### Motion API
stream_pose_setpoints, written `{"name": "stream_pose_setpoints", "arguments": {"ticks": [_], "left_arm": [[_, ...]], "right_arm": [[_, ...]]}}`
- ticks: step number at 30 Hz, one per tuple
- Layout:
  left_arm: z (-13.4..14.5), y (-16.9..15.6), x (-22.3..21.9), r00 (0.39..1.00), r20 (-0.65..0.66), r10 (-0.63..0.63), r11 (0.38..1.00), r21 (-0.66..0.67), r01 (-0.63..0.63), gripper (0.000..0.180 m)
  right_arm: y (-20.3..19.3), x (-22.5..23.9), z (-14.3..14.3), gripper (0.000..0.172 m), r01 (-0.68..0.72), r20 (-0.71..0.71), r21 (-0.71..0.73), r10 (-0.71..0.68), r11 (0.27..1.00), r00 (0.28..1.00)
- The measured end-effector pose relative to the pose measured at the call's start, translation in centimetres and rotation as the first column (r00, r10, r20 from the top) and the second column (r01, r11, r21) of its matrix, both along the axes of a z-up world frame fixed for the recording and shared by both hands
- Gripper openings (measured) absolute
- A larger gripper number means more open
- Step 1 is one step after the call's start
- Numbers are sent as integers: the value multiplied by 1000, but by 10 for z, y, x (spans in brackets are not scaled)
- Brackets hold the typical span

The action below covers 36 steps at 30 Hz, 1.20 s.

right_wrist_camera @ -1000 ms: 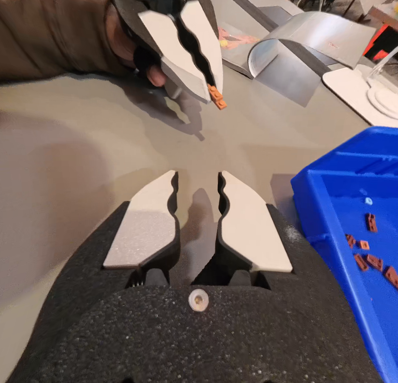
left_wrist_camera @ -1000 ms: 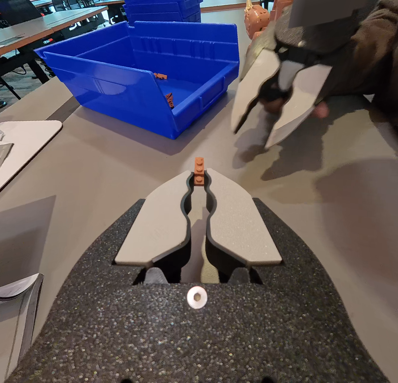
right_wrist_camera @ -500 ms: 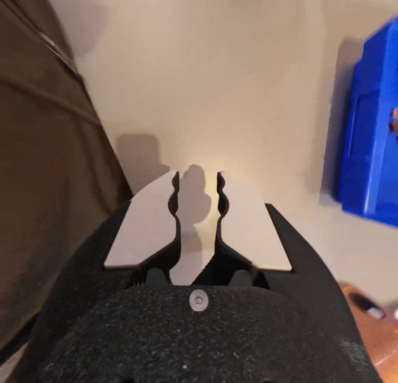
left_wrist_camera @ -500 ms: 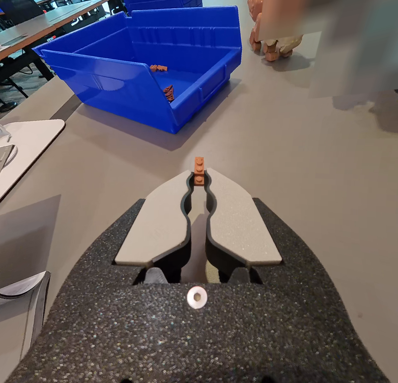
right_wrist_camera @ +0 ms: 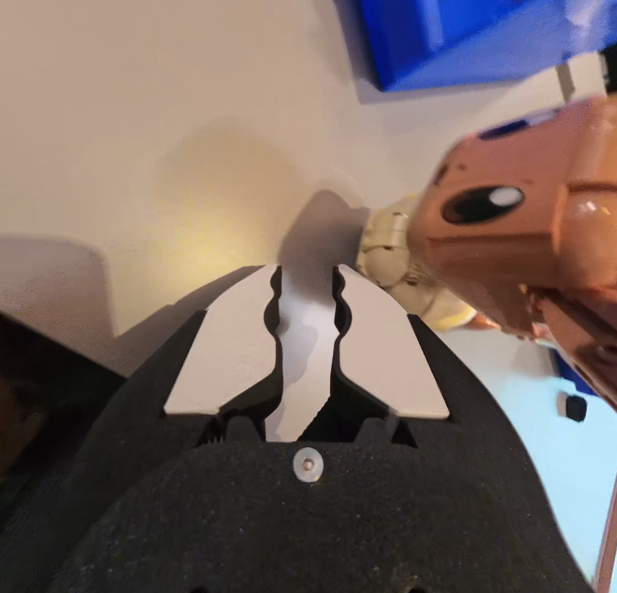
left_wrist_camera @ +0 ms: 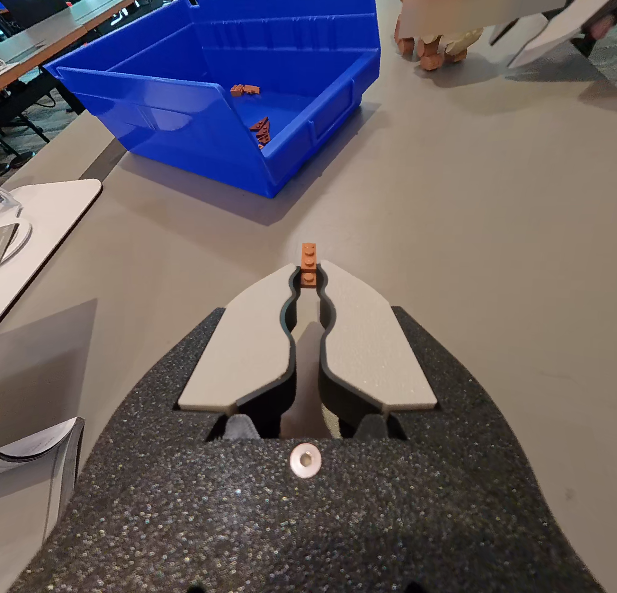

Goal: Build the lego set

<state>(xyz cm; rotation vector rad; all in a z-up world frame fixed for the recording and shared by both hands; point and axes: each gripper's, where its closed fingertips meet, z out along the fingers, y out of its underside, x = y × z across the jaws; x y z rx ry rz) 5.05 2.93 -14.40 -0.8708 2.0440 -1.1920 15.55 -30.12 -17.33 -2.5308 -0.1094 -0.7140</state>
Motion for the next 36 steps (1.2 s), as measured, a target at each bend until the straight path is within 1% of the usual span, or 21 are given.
{"name": "stream_pose_setpoints", "arguments": {"ticks": [2, 4, 5, 9, 17, 21, 28, 32, 34, 36], "left_arm": [[-1, 0, 0, 1000, -3, -1, 1000, 4, 1, 8], [-1, 0, 0, 1000, -6, -1, 1000, 7, 1, 8], [-1, 0, 0, 1000, -5, -1, 1000, 8, 1, 8], [-1, -1, 0, 1000, -3, -2, 1000, 8, 2, 8], [-2, -1, 0, 1000, -4, -4, 1000, 12, 4, 8], [-1, -1, -1, 1000, 0, -5, 1000, 12, 5, 8], [-1, -1, 0, 1000, 0, -5, 1000, 11, 5, 8], [0, -1, 0, 1000, 2, -4, 1000, 8, 4, 8], [0, -1, 0, 1000, 4, -3, 1000, 6, 3, 8], [0, -1, 0, 1000, 1, -3, 1000, 3, 3, 8]], "right_arm": [[-6, 15, 2, 26, 48, 12, 21, -48, 999, 999], [-7, 22, 2, 14, 50, 4, 47, -51, 998, 999], [-7, 25, 2, 13, 53, 6, 53, -54, 997, 999], [-7, 40, 0, 14, 68, 54, 38, -70, 997, 996], [-2, 73, 3, 13, 121, 35, 102, -125, 987, 991], [3, 89, 1, 19, 156, 42, 128, -162, 979, 986], [20, 111, 0, 18, 149, 55, 149, -158, 978, 986], [24, 108, -7, 26, 139, 15, 111, -141, 984, 990], [27, 94, -6, 27, 108, 5, 91, -109, 990, 994], [43, 69, 4, 28, 42, -19, 119, -40, 992, 999]]}}
